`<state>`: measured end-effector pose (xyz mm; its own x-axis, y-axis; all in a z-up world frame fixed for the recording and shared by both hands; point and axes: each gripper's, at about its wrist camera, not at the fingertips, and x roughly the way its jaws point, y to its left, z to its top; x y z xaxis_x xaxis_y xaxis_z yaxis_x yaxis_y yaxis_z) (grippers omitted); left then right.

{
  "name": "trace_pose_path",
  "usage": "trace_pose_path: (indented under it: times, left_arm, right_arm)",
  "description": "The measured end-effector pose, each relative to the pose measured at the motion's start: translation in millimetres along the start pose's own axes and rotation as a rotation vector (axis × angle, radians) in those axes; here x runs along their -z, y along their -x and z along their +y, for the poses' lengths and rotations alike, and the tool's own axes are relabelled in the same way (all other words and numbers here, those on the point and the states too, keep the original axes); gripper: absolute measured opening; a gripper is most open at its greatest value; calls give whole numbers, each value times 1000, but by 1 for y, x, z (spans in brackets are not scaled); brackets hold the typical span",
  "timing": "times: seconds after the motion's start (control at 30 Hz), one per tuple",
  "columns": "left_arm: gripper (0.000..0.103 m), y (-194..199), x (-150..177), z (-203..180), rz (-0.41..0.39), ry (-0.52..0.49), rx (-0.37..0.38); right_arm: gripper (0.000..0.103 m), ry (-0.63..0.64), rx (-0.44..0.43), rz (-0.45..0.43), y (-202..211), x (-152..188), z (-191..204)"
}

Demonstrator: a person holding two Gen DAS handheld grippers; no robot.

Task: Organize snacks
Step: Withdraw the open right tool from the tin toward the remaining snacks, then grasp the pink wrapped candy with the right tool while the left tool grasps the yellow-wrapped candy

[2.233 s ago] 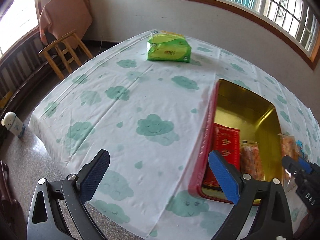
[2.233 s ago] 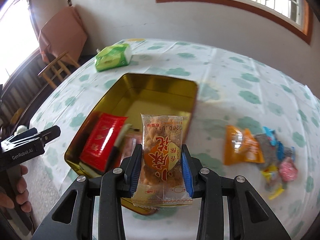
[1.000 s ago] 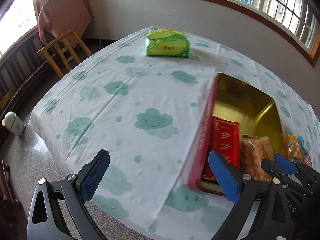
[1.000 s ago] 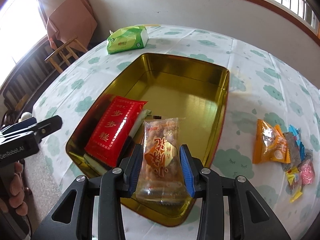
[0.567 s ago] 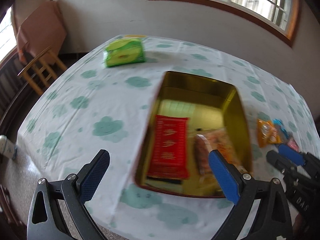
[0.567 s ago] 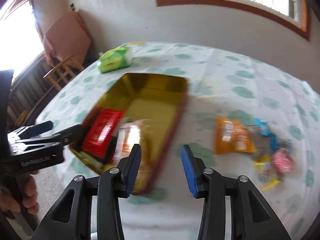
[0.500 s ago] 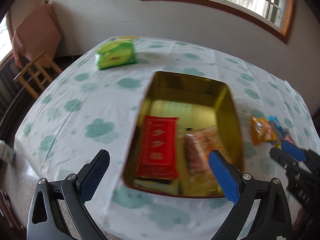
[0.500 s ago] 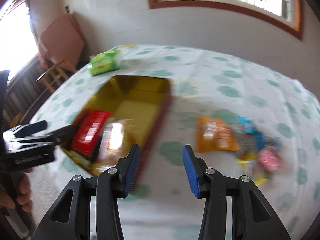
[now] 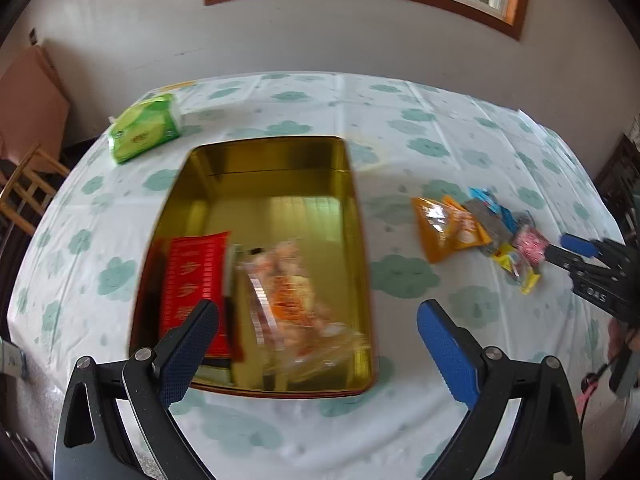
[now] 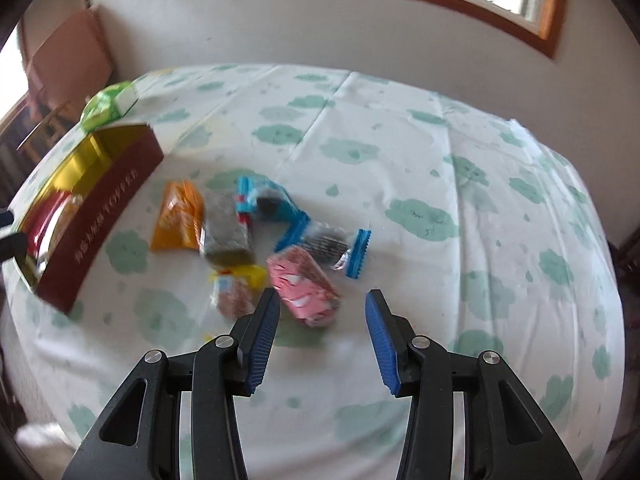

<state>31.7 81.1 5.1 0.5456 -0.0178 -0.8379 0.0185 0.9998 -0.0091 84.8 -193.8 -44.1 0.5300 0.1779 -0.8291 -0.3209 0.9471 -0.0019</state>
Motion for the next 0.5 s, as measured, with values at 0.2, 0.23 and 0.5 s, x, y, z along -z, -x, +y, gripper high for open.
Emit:
trace_pose_path:
  times: [0.2,0.23,0.5]
  left_arm:
    - [98,-6,-2,-27,27,-42,8]
    - [98,-7,-2,-31,31,-47,9]
    - [98,-17,-4,-68,47,-100,39]
  right_arm:
    - [46,93,-107,40,-24,-7,2]
    - [45,110,-104,42,-28,-8,5]
    - [25,53,-136,-16,-29,6,11]
